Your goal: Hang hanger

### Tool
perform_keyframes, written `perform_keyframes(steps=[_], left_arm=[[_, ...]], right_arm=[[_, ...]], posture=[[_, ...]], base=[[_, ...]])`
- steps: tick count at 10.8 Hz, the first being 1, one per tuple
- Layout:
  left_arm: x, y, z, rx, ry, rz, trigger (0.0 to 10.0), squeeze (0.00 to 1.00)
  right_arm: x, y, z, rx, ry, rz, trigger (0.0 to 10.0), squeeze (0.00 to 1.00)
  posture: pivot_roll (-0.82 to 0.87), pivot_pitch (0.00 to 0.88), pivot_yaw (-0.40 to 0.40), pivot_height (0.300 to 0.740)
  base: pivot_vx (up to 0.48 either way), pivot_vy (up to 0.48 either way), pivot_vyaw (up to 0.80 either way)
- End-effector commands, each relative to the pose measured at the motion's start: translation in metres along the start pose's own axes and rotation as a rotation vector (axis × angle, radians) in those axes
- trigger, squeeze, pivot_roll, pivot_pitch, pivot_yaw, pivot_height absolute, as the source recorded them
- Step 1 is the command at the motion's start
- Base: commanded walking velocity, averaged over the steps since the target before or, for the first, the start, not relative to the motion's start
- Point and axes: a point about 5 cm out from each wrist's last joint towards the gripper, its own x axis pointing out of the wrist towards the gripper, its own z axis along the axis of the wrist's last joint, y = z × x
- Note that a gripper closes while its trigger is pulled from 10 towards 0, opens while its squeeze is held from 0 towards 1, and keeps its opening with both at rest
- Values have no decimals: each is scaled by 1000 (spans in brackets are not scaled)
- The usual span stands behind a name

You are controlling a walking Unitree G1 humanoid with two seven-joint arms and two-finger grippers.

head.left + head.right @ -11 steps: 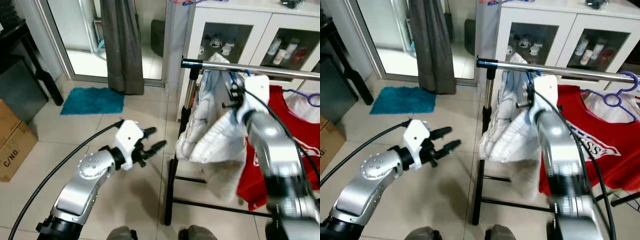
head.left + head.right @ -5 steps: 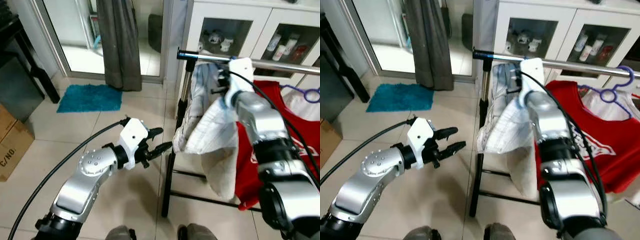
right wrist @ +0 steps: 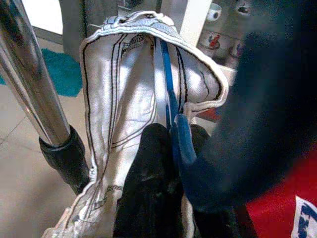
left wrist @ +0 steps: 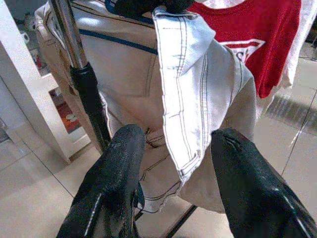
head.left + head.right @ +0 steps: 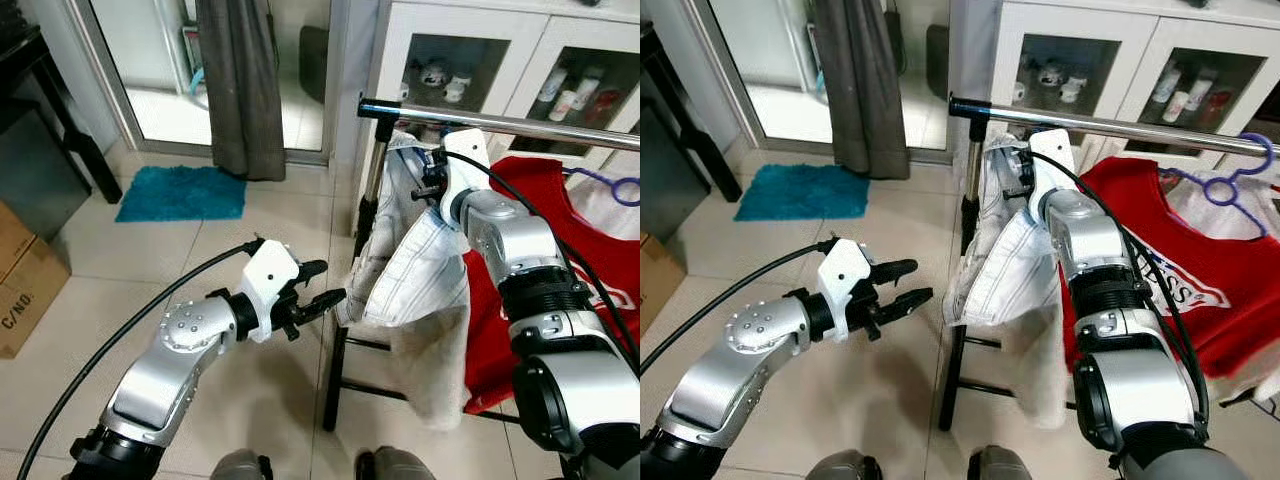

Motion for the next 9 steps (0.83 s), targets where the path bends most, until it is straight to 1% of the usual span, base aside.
perform_keyframes(steps=[1,2,3,4,5,6,7,9], left_arm=[[1,-2,4,19,-4,-15,10000,0],[1,-2,4,21,-2,-8,10000,0],[1,-2,5,20,-3,1,10000,0],[2,-2,5,18,-6,6,10000,0],[3,-1,5,18,-7,7,10000,0],[5,-1,6,21,-9,7,10000,0],[6,0,7,24,-9,2,10000,0],[8,0,7,27,-8,-3,10000,0]], right_arm=[[-6,-3,26,-5,-167,11,10000,0],[-11,-1,25,36,-239,13,10000,0],[-15,0,19,61,-291,2,10000,0],[-17,1,10,85,-321,-27,10000,0],[-17,1,5,101,-350,-64,10000,0],[-14,3,8,98,-394,-110,10000,0],[-8,3,16,111,-383,-145,10000,0],[-1,5,34,95,-372,-163,10000,0]], posture=[[-24,0,-51,740],[-17,0,-61,740],[-16,0,-64,740],[-15,0,-66,740],[-16,0,-64,740],[-19,0,-61,740],[-23,0,-59,740],[-26,0,-57,740]], base=[[0,0,0],[0,0,0],[0,0,0],[0,0,0],[0,0,0],[0,0,0],[0,0,0],[0,0,0]])
